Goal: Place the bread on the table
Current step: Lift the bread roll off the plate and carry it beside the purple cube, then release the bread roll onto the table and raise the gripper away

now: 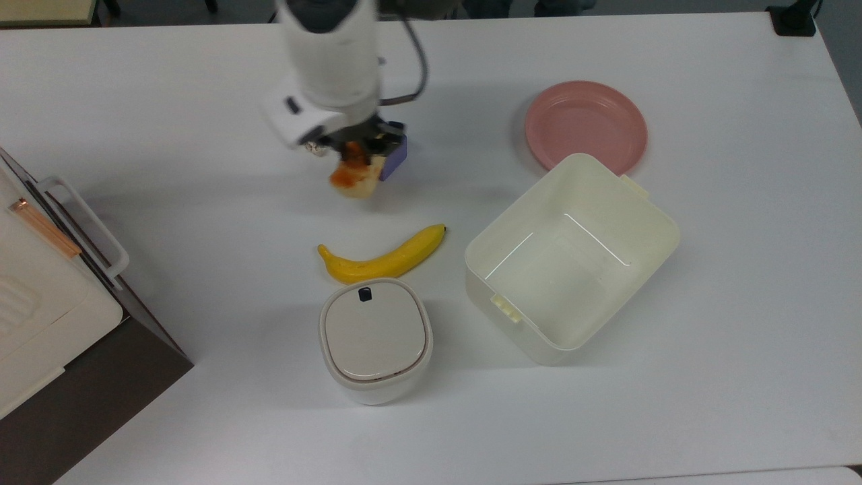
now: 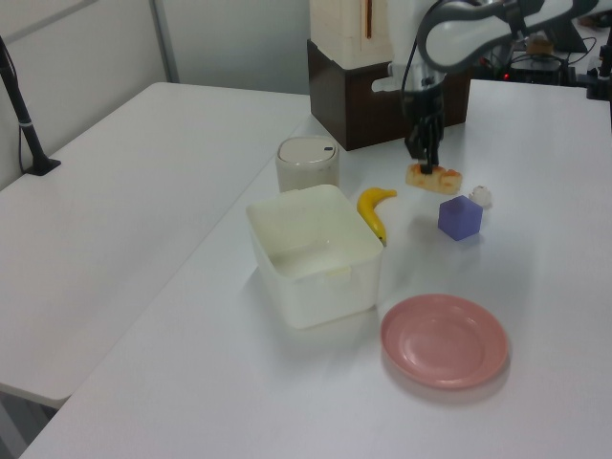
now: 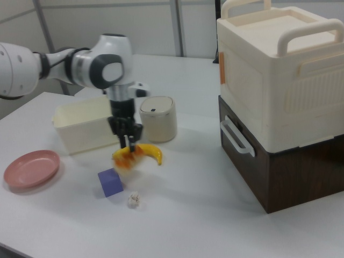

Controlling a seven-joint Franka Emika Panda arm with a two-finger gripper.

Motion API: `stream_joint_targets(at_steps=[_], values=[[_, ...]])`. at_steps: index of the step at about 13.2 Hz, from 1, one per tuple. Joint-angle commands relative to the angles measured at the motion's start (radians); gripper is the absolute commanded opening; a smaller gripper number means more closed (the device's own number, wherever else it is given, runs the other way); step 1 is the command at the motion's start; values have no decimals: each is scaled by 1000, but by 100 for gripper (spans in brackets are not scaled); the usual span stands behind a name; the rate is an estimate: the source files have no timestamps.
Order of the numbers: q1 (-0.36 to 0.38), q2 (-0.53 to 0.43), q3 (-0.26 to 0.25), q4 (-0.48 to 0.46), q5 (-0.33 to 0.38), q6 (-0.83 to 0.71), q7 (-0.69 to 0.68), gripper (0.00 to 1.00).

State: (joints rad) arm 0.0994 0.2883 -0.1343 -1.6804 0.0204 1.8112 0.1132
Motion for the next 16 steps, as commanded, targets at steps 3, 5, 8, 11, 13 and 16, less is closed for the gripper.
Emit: stream_joint_targets(at_steps=[3, 5, 8, 11, 13, 16], values=[[-142, -3, 9, 48, -5, 7, -52, 100], [-155, -6, 9, 60, 4, 2, -66, 100], [-144, -44, 13, 73, 4, -39, -52, 100], [-109, -148, 21, 73, 4, -119, -64, 100], [-78, -166, 21, 73, -3, -150, -64, 100], [-43, -162, 18, 73, -28, -135, -82, 100]])
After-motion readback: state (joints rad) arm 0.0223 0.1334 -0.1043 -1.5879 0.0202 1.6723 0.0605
